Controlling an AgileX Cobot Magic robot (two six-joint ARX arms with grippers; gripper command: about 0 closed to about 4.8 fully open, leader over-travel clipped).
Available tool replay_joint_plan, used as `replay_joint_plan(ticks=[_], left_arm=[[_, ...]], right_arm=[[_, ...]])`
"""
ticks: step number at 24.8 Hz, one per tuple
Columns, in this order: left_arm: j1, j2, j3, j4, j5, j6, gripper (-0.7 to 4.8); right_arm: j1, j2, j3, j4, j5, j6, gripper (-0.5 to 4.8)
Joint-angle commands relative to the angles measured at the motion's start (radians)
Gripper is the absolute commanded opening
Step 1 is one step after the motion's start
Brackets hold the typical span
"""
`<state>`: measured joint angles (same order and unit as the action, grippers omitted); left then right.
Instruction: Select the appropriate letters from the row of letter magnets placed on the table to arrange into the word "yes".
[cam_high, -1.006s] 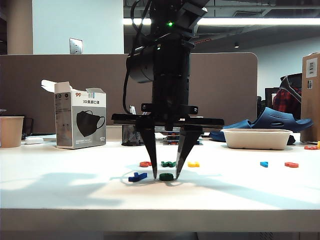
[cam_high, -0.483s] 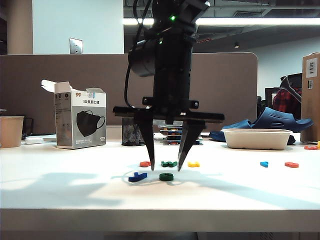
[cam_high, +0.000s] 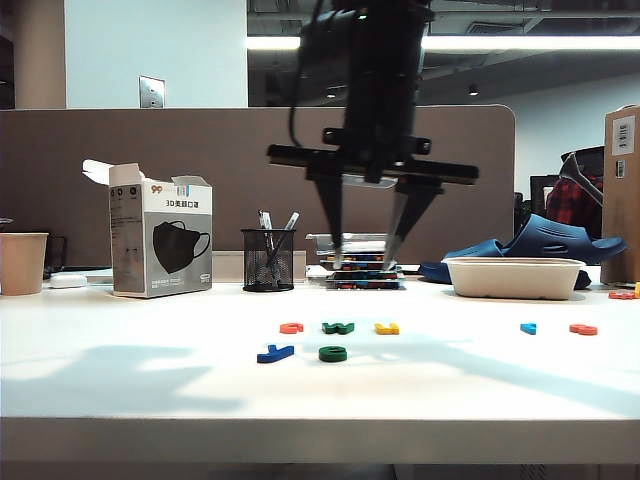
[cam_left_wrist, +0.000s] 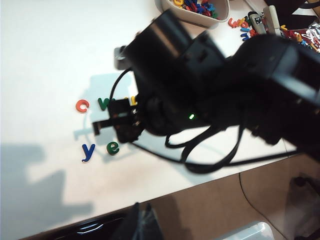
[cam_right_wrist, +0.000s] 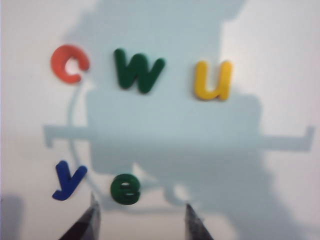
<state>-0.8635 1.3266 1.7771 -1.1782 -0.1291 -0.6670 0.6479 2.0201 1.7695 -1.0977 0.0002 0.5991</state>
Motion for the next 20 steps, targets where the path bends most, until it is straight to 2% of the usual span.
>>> replay_joint_plan(ticks=[1, 14, 17, 20], left_arm=[[-0.001, -0.004, 0.002, 0.011, -0.006, 0.004, -0.05], [-0.001, -0.004, 0.002, 0.013, -0.006, 0.004, -0.05], [-0.001, -0.004, 0.002, 0.013, -0.006, 0.004, -0.05], [-0.001, -0.004, 0.002, 0.013, -0.006, 0.004, -0.05]], right_arm=[[-0.024, -0.018, 0.003, -0.018, 0.009, -0.032, 2.18], [-0.162, -0.041, 0.004, -0.093, 0.028, -0.214, 2.35], [-0.206, -0.051, 0.004, -0.097, 0.073, -0.263, 2.36], [-0.248, -0.057, 0.004, -0.1, 0.076, -0.285, 2.36]])
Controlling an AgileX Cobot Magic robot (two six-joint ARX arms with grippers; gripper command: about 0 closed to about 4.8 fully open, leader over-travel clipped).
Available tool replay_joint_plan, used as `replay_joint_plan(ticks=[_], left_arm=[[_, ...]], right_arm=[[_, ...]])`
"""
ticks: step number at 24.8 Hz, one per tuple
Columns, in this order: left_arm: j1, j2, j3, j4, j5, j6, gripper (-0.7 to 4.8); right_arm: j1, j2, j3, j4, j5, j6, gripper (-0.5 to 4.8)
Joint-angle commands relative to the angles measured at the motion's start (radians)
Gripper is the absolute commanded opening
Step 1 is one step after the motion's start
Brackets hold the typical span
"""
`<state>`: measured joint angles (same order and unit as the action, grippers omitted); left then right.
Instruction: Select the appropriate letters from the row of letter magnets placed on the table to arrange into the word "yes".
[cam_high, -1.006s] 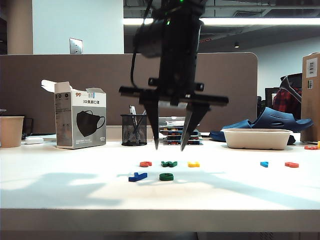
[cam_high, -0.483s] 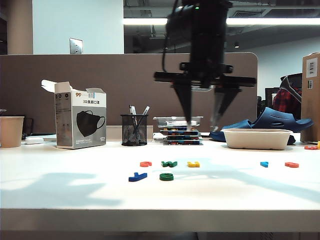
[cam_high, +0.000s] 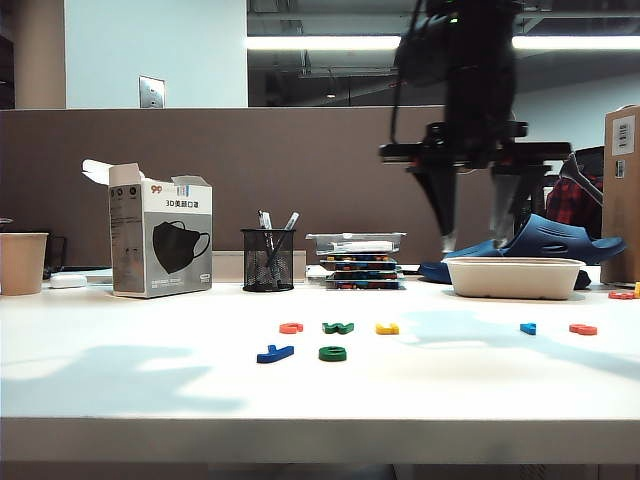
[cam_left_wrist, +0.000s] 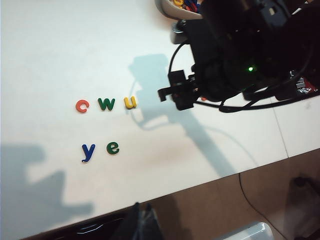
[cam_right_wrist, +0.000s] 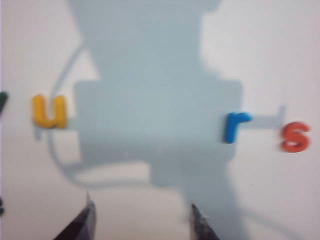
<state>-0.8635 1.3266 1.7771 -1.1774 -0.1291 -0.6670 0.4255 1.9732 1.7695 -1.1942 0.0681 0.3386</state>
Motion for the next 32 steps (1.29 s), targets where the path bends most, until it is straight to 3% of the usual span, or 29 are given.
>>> replay_joint_plan(ticks=[1, 8, 19, 32], left_arm=[[-0.001, -0.004, 0.002, 0.013, -0.006, 0.004, -0.05], [-0.001, -0.004, 0.002, 0.013, -0.006, 0.004, -0.05], [-0.001, -0.004, 0.002, 0.012, -0.006, 0.004, -0.05], [-0.001, -0.004, 0.002, 0.013, -0.006, 0.004, -0.05]], right_arm=[[-0.048, -0.011, 0.004, -0.008, 0.006, -0.034, 2.36], [-0.158, -0.012, 0.003, -0.006, -0.004, -0.108, 2.35], [-0.322, -0.012, 0.003, -0.024, -0.165, -0.193, 2.35], [-0.336, -0.038, -0.072, 0.037, -0.153, -0.267, 2.34]])
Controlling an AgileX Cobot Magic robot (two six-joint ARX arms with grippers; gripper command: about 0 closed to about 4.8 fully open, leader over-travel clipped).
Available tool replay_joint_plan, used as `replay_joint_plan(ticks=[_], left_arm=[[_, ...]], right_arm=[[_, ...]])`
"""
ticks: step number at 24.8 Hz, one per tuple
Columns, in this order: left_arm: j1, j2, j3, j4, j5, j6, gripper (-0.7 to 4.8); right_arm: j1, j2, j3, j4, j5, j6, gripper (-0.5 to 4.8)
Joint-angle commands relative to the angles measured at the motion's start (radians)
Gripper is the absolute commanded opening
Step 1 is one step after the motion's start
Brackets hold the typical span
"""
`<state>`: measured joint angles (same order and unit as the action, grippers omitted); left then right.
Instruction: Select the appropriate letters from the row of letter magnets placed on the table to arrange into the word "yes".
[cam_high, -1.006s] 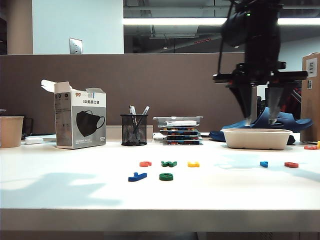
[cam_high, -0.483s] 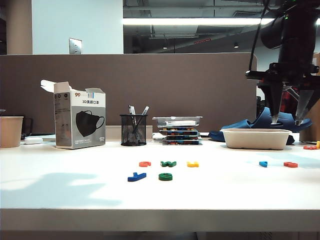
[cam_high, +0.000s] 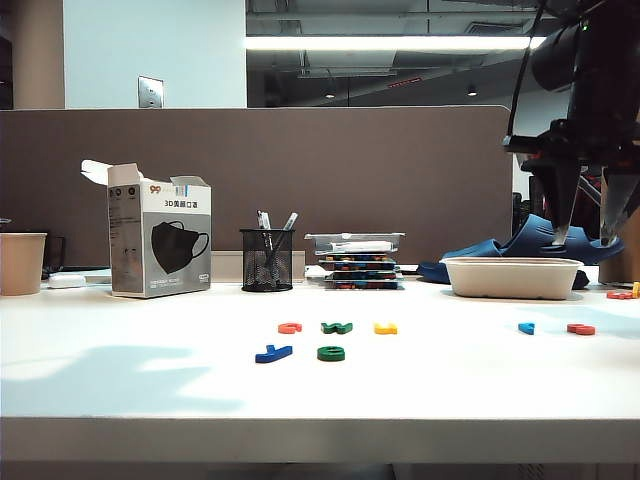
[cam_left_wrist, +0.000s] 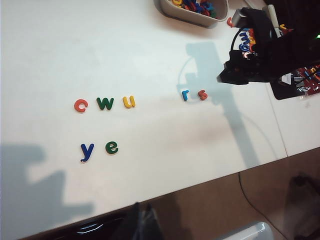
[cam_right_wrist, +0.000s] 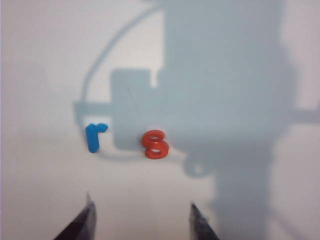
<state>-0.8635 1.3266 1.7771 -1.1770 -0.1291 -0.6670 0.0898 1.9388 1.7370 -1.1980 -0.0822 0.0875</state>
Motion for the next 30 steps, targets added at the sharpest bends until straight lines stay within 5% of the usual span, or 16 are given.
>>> replay_joint_plan(ticks=[1, 11, 30], left_arm=[[-0.001, -0.004, 0.002, 0.012, -0.006, 0.004, -0.05], [-0.001, -0.004, 0.002, 0.012, -0.006, 0.004, -0.05], [-0.001, -0.004, 0.002, 0.012, -0.006, 0.004, -0.05]], right_arm=[[0.0, -0.004, -0.069, 0.058, -0.006, -0.019, 2.34], [0.002, -0.003, -0.164, 0.214, -0.01, -0.036, 2.34], [0.003, 0.032, -0.214, 0.248, -0.018, -0.09, 2.35]])
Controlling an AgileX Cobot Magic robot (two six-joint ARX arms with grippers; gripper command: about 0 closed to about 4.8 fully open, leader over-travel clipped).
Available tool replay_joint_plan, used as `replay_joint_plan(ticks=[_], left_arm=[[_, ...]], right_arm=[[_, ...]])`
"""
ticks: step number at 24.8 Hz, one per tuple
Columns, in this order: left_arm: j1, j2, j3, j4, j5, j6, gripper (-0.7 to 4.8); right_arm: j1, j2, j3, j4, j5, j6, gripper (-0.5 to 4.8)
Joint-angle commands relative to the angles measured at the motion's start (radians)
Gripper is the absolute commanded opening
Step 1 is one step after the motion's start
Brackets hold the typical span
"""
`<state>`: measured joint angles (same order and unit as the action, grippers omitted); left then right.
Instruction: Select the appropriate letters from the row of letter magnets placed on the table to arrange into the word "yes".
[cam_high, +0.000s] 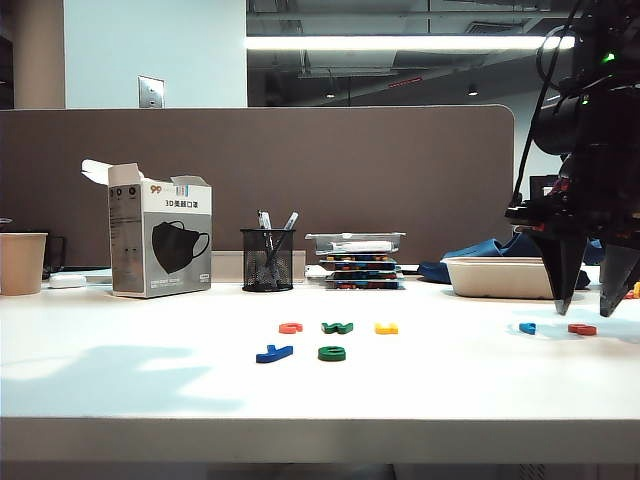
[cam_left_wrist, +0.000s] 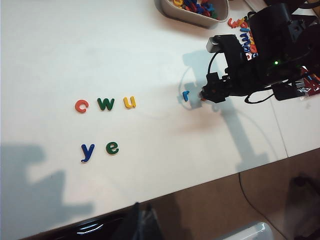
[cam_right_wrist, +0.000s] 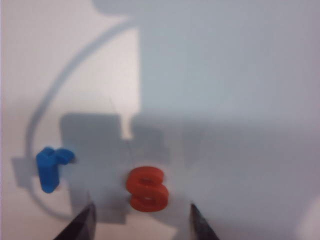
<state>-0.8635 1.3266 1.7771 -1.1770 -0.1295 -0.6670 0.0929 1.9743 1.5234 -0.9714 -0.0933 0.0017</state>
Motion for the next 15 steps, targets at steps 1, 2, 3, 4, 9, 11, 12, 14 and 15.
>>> replay_joint_plan(ticks=[1, 2, 3, 4, 9, 11, 12, 14, 15], left_arm=[[-0.001, -0.004, 0.002, 0.012, -0.005, 0.005, -0.05], [-0.001, -0.004, 0.002, 0.012, -0.005, 0.005, -0.05], [-0.001, -0.004, 0.002, 0.012, -0.005, 0.005, -0.05], [-0.001, -0.004, 0.002, 0.011, -0.006, 0.005, -0.05], [-0.001, -0.004, 0.002, 0.012, -0.006, 0.005, -0.05], [-0.001, -0.004, 0.002, 0.012, -0.006, 0.005, -0.05], [-0.001, -0.004, 0.002, 0.012, -0.006, 0.005, -0.05], [-0.001, -0.004, 0.002, 0.012, -0.006, 0.005, -0.05], [-0.001, -0.004, 0.002, 0.012, -0.006, 0.005, -0.05]], right_arm=[[0.0, -0.003, -0.001, 0.027, -0.007, -0.004, 2.35], [0.0, -0.003, -0.003, 0.035, -0.007, -0.003, 2.35], [0.0, -0.003, -0.007, 0.045, -0.009, -0.003, 2.35], [0.0, -0.002, -0.01, 0.048, -0.017, -0.003, 2.34], [0.0, 0.005, -0.034, 0.057, -0.015, -0.004, 2.34], [0.0, 0.005, -0.043, 0.062, -0.013, -0.004, 2.34], [0.0, 0.005, -0.048, 0.064, -0.014, -0.004, 2.34], [0.0, 0.009, -0.049, 0.067, -0.013, -0.004, 2.33], [0.0, 0.01, -0.049, 0.068, -0.013, -0.004, 2.33]])
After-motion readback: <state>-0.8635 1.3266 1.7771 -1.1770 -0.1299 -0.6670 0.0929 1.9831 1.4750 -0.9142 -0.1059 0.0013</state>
